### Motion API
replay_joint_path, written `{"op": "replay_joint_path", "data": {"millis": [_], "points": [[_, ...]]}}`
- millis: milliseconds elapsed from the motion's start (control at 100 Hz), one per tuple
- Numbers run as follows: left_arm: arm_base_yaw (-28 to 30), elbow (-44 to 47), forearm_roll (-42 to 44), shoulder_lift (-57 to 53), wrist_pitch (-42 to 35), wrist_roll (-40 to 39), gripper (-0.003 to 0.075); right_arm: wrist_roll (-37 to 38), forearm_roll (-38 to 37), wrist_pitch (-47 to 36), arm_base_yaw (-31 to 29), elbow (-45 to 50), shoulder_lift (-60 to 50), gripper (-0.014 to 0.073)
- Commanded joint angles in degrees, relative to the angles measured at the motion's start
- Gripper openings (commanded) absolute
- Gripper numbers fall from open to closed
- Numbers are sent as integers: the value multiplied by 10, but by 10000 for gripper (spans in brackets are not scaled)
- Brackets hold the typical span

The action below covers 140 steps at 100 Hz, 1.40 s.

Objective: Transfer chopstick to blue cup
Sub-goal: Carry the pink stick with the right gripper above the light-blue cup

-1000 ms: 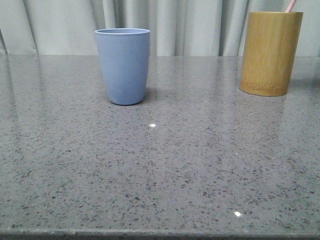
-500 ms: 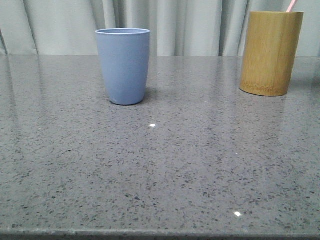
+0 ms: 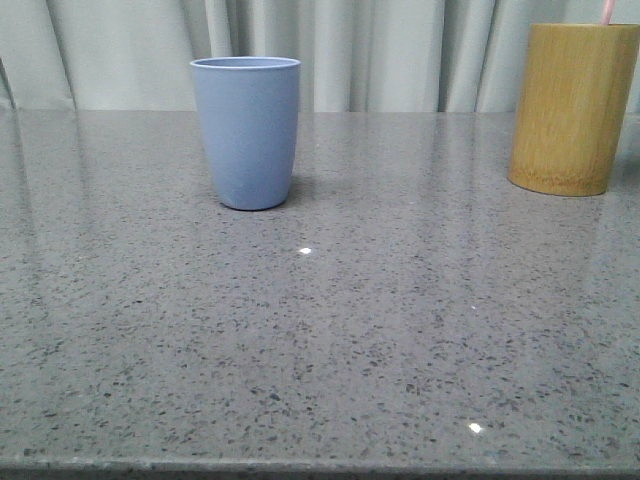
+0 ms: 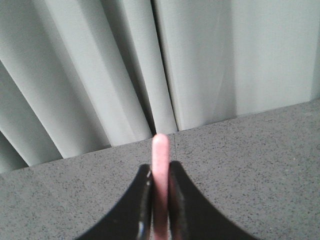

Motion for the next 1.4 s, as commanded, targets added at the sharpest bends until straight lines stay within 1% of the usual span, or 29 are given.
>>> {"op": "replay_joint_path", "data": {"millis": [0, 110, 250, 540, 650, 720, 830, 1120, 1390], "points": [[-3, -14, 12, 3, -36, -3, 547, 18, -4, -50, -4, -23, -22, -60], [-3, -14, 12, 3, -36, -3, 547, 26, -4, -47, -4, -37, -24, -60], [-3, -14, 12, 3, -36, -3, 547, 26, -4, -17, -4, -78, -24, -60], [-3, -14, 12, 3, -36, -3, 547, 23, -9, 105, 3, -212, -24, -60], [-3, -14, 12, 3, -36, -3, 547, 22, -11, 149, 20, -262, -24, -60], [-3, -14, 12, 3, -36, -3, 547, 22, -11, 161, 39, -279, -24, -60], [-3, -14, 12, 3, -36, -3, 547, 22, -11, 153, 78, -288, -23, -60], [-3, -14, 12, 3, -36, -3, 547, 22, -11, 93, 194, -288, -9, -60], [-3, -14, 12, 3, -36, -3, 547, 23, -11, 36, 256, -288, 28, -60]]}}
